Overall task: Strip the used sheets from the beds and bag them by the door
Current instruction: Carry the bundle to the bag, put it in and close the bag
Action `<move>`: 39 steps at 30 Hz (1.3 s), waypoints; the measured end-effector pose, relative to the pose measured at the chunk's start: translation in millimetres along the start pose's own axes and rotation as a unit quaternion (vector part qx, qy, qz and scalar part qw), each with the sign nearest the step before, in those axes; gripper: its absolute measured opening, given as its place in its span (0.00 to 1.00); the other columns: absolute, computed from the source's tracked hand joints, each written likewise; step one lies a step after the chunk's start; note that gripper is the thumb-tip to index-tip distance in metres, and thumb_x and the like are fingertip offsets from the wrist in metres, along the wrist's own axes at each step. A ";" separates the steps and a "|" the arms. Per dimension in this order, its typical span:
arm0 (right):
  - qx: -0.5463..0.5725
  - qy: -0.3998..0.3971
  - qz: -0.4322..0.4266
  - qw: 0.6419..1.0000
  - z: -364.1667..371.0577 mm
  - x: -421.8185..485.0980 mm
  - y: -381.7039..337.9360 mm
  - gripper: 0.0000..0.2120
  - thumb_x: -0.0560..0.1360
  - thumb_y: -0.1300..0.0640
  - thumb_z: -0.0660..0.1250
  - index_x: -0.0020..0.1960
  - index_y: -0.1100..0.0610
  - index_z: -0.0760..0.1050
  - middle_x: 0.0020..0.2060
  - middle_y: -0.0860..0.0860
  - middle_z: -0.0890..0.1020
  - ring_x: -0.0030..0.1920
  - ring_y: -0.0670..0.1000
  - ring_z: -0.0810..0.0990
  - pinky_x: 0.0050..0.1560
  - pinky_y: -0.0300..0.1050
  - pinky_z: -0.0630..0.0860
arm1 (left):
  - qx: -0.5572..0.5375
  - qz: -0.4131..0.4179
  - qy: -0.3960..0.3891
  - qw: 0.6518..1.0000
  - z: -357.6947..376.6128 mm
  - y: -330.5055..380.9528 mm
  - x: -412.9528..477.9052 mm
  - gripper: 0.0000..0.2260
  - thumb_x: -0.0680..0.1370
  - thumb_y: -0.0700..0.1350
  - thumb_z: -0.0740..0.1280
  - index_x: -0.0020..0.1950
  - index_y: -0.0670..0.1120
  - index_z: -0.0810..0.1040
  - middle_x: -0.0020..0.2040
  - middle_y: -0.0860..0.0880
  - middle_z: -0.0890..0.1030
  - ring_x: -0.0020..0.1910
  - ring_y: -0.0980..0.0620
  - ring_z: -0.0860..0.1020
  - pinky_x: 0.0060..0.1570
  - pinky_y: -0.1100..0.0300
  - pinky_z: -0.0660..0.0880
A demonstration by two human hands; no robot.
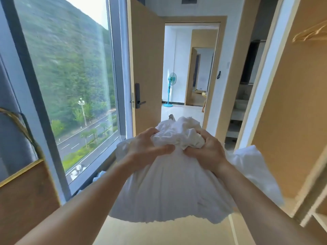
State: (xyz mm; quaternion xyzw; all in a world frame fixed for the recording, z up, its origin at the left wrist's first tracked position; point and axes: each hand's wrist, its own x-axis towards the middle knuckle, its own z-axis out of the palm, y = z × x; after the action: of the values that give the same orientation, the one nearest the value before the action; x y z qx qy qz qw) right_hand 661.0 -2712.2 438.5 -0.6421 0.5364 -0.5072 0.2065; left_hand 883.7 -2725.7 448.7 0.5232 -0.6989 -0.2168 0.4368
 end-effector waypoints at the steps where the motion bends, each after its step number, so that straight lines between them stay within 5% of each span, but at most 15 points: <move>1: 0.005 0.000 0.000 1.000 7.7 22.4 13.7 0.25 0.54 0.43 0.76 0.49 0.27 0.75 0.41 0.31 0.82 0.41 0.35 0.79 0.47 0.47 0.79 | -0.004 0.004 -0.001 1.000 7.7 -11.7 23.7 0.25 0.55 0.71 0.73 0.46 0.62 0.76 0.38 0.62 0.81 0.39 0.65 0.78 0.37 0.61 0.71; 6: -0.020 0.026 0.011 0.999 31.7 133.2 67.0 0.27 0.53 0.40 0.76 0.51 0.27 0.75 0.42 0.33 0.83 0.45 0.43 0.82 0.52 0.53 0.80 | 0.001 0.031 -0.028 0.999 39.7 -54.6 147.8 0.27 0.57 0.71 0.74 0.49 0.57 0.77 0.40 0.57 0.82 0.42 0.56 0.80 0.43 0.55 0.74; 13: -0.017 0.055 0.015 0.998 37.6 275.8 140.0 0.30 0.54 0.38 0.78 0.55 0.28 0.75 0.45 0.39 0.85 0.49 0.49 0.83 0.54 0.57 0.80 | 0.004 0.063 -0.057 0.996 95.2 -82.6 303.6 0.28 0.59 0.70 0.73 0.51 0.56 0.77 0.43 0.57 0.82 0.44 0.57 0.79 0.40 0.58 0.73; 19: -0.011 0.052 -0.001 0.999 51.4 410.5 221.1 0.29 0.52 0.36 0.76 0.50 0.19 0.70 0.44 0.41 0.85 0.49 0.48 0.83 0.55 0.55 0.80 | 0.021 0.058 -0.044 0.997 160.2 -122.0 435.6 0.30 0.57 0.71 0.71 0.51 0.53 0.78 0.42 0.54 0.82 0.44 0.52 0.80 0.48 0.48 0.77; 24: -0.007 0.023 -0.003 1.000 59.6 531.1 269.4 0.31 0.51 0.36 0.75 0.53 0.34 0.73 0.52 0.46 0.84 0.54 0.52 0.82 0.58 0.54 0.77 | 0.018 0.031 -0.012 0.999 195.9 -144.5 543.5 0.29 0.56 0.72 0.71 0.48 0.54 0.77 0.40 0.55 0.82 0.43 0.54 0.80 0.47 0.46 0.77; 29: -0.015 -0.005 -0.013 1.000 81.8 639.0 318.5 0.37 0.51 0.34 0.73 0.60 0.34 0.73 0.41 0.31 0.80 0.50 0.46 0.81 0.52 0.42 0.76 | 0.012 0.007 0.010 1.000 224.4 -180.2 640.3 0.28 0.56 0.71 0.72 0.47 0.55 0.77 0.39 0.58 0.81 0.41 0.57 0.79 0.45 0.49 0.77; 33: -0.037 0.004 0.007 0.999 102.3 724.4 369.2 0.44 0.54 0.40 0.75 0.69 0.48 0.73 0.56 0.42 0.79 0.59 0.50 0.78 0.60 0.45 0.74 | 0.015 0.005 -0.009 1.000 255.0 -215.1 731.9 0.28 0.56 0.72 0.73 0.47 0.55 0.77 0.40 0.57 0.82 0.41 0.57 0.80 0.46 0.47 0.77; 39: -0.069 0.022 0.028 0.997 120.7 854.0 431.6 0.44 0.54 0.40 0.75 0.69 0.48 0.73 0.55 0.42 0.78 0.61 0.50 0.77 0.58 0.43 0.72 | -0.018 0.023 -0.042 0.999 305.7 -264.6 876.3 0.27 0.58 0.69 0.74 0.48 0.54 0.77 0.42 0.55 0.83 0.45 0.52 0.81 0.49 0.44 0.77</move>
State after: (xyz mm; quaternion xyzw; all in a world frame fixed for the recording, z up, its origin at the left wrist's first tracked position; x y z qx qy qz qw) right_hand 482.7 -3659.5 408.0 -0.6283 0.5921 -0.4772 0.1641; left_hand 708.9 -3674.5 423.6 0.4898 -0.7245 -0.2408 0.4210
